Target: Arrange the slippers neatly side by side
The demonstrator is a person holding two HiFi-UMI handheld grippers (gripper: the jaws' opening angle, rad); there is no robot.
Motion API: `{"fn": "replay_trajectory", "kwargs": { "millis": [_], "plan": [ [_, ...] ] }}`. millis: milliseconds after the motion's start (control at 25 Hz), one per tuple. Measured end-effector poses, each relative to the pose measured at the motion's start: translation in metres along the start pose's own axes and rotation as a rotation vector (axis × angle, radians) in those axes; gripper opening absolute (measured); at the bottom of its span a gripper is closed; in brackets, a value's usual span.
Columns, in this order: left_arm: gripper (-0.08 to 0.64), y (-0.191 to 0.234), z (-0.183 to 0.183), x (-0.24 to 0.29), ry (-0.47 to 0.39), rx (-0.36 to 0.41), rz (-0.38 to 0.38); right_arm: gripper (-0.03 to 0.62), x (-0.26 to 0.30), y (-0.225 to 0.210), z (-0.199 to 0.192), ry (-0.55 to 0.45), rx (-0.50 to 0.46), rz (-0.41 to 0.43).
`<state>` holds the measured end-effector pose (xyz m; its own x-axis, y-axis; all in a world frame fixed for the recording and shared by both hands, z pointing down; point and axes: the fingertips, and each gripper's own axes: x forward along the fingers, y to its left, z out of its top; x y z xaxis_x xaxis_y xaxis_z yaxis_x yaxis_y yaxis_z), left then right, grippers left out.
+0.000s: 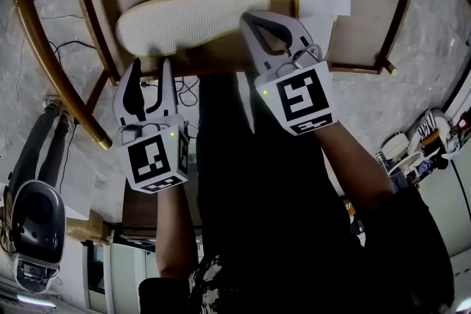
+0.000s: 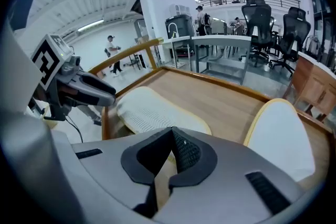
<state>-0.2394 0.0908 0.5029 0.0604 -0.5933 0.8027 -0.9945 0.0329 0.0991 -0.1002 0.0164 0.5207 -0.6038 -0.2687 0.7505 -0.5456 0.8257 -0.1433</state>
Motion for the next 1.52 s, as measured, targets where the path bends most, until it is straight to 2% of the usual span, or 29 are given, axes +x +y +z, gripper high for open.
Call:
{"fn": "replay_trajectory", "kwargs": {
  "millis": [240, 360, 480, 680, 800, 1000, 1200, 1280, 1400, 1520],
  "plan": [
    [0.186, 0.018, -0.003, 0.006, 0.013, -0.014, -0.011, -0.002, 0.013, -0.002, -0.011, 0.063, 0.049, -0.018],
    [0.187, 0.023, -0.001, 0.010, 0.019, 0.024, -0.020, -0.002, 0.015, -0.001, -0.012, 0.060, 0.071, -0.014],
    [0.194, 0.012, 0.018, 0.024, 0.007, 0.176, -0.085, -0.002, 0.015, -0.004, -0.013, 0.051, 0.070, -0.028],
    [0.224, -0.021, 0.049, 0.051, 0.060, 0.405, -0.314, -0.002, 0.015, -0.004, -0.013, 0.040, 0.101, -0.050],
    [0.227, -0.029, 0.061, 0.065, 0.104, 0.568, -0.367, -0.002, 0.015, -0.003, -0.011, 0.029, 0.121, -0.059],
    [0.227, -0.036, 0.057, 0.082, 0.227, 0.716, -0.467, -0.002, 0.015, -0.004, -0.010, 0.014, 0.156, -0.066],
    [0.216, -0.045, 0.045, 0.087, 0.377, 0.736, -0.610, -0.002, 0.014, -0.005, -0.011, -0.002, 0.178, -0.061],
    [0.190, -0.047, 0.040, 0.088, 0.428, 0.753, -0.656, -0.002, 0.014, -0.005, -0.011, -0.010, 0.186, -0.056],
    [0.182, -0.048, 0.037, 0.089, 0.492, 0.763, -0.692, -0.002, 0.014, -0.005, -0.012, -0.010, 0.189, -0.054],
    [0.172, -0.049, 0.035, 0.088, 0.537, 0.780, -0.697, -0.002, 0.014, -0.005, -0.012, -0.008, 0.187, -0.056]
  ]
}}
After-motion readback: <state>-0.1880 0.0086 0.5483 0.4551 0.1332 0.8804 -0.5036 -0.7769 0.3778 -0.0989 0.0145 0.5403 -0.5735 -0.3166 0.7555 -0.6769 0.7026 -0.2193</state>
